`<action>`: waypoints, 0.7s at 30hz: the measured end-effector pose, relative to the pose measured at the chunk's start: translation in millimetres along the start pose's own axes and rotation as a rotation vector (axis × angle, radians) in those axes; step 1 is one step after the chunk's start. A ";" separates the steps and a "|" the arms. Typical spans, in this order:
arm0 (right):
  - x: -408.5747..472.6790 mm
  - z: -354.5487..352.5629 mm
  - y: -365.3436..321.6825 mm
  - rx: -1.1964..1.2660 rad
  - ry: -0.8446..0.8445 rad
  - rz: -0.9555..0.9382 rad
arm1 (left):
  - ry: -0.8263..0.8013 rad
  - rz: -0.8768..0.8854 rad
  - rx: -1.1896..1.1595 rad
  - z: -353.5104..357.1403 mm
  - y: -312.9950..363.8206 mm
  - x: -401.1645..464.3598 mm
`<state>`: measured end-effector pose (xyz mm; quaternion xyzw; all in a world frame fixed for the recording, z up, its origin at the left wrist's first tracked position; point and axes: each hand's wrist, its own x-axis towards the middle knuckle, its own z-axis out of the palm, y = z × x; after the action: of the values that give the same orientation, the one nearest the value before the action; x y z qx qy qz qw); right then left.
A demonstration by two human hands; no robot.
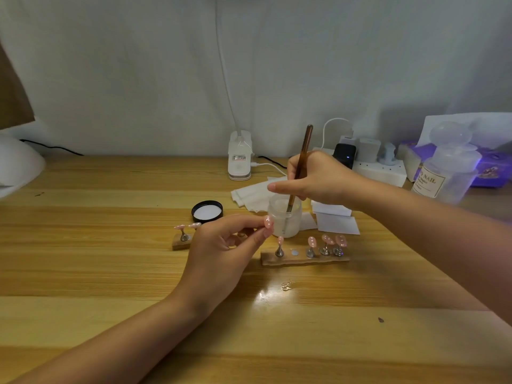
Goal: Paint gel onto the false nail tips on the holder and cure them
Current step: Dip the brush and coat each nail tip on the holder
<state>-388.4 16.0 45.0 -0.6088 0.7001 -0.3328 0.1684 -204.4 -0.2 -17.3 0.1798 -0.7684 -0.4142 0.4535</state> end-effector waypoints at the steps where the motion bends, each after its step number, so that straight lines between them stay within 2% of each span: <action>1: -0.5 1.1 0.4 -0.014 -0.014 0.004 | 0.000 0.004 -0.002 0.2 -0.1 -0.1; 12: -2.9 0.3 4.8 0.004 0.102 -0.014 | -0.029 0.032 0.006 -0.4 -1.1 -0.1; 15: -6.6 1.5 5.0 -0.018 0.077 -0.015 | -0.041 0.049 0.038 -0.8 -0.7 0.0; 21: -14.6 -9.7 8.9 0.169 0.379 -0.061 | -0.043 0.035 0.038 -1.2 1.0 -1.9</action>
<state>-398.2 32.9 43.5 -0.5400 0.6702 -0.5038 0.0739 -202.2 1.0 -17.3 0.1659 -0.7889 -0.3953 0.4404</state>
